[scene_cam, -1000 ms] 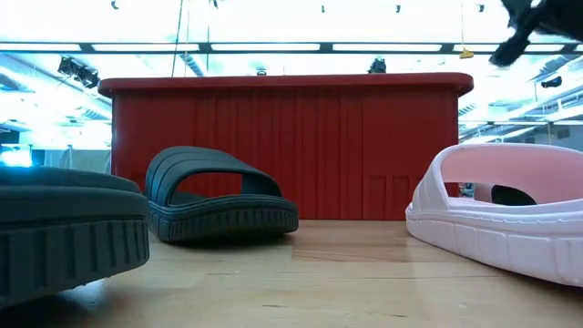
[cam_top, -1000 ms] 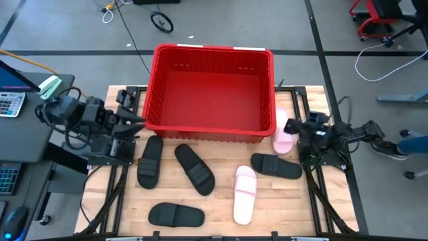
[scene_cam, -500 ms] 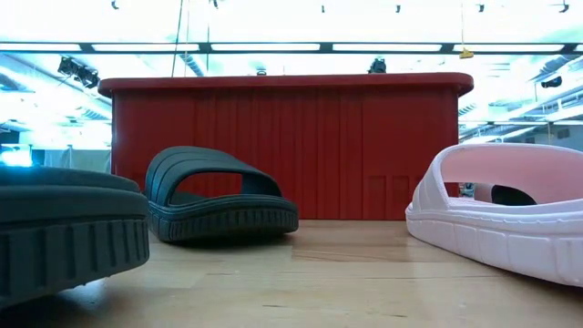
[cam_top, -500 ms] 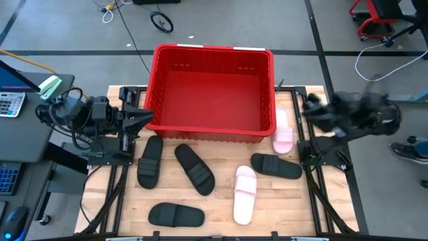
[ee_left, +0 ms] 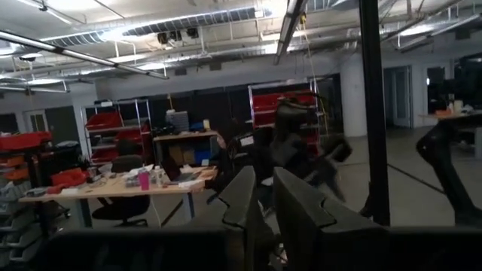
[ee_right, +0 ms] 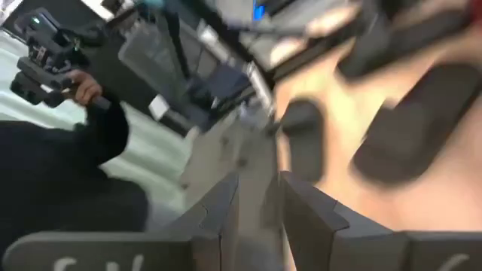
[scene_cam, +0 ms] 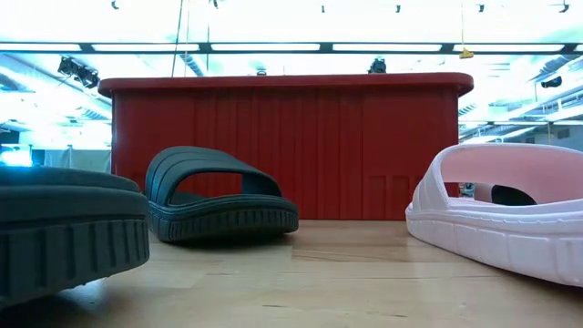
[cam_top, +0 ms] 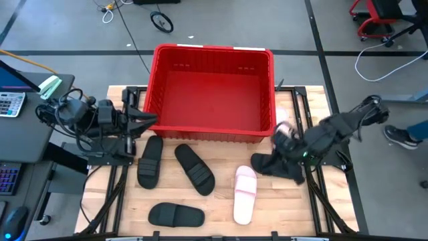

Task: Pick and place slides into bin
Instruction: Put the pink slide into the red bin

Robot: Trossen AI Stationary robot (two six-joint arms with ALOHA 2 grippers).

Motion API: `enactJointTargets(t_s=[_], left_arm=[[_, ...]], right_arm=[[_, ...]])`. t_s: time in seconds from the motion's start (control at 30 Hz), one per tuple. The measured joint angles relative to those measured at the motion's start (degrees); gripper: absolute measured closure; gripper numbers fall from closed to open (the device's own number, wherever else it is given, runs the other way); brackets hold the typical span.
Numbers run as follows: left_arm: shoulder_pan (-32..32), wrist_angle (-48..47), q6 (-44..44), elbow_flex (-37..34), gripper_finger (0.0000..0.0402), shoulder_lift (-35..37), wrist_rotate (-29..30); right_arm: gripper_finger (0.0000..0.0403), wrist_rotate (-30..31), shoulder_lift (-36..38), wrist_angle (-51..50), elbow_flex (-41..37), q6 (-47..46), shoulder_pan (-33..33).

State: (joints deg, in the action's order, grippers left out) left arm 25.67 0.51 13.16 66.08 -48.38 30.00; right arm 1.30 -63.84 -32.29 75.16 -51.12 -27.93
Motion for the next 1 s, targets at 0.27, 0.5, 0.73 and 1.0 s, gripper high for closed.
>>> enactJointTargets(t_s=[0.27,0.5,0.73,1.0], left_arm=[[0.0,-1.4,0.0,0.0,0.0353,0.0,0.0],[0.0,-1.4,-0.8,0.0,0.035,0.0,0.0],[0.0,-3.4,-2.0,0.0,0.0349,0.0,0.0],[0.0,-4.8,-2.0,0.0,0.0351,0.0,0.0]], right_arm=[[0.03,5.0,-5.3,-0.9,0.1,-2.2,-2.7],[0.03,-5.5,-8.6,-19.6,0.1,-19.7,-4.4],[0.03,-16.1,-13.2,-57.4,0.1,-19.9,-9.8],[0.03,7.2,-14.7,-50.4,-6.3,-21.2,-10.4]])
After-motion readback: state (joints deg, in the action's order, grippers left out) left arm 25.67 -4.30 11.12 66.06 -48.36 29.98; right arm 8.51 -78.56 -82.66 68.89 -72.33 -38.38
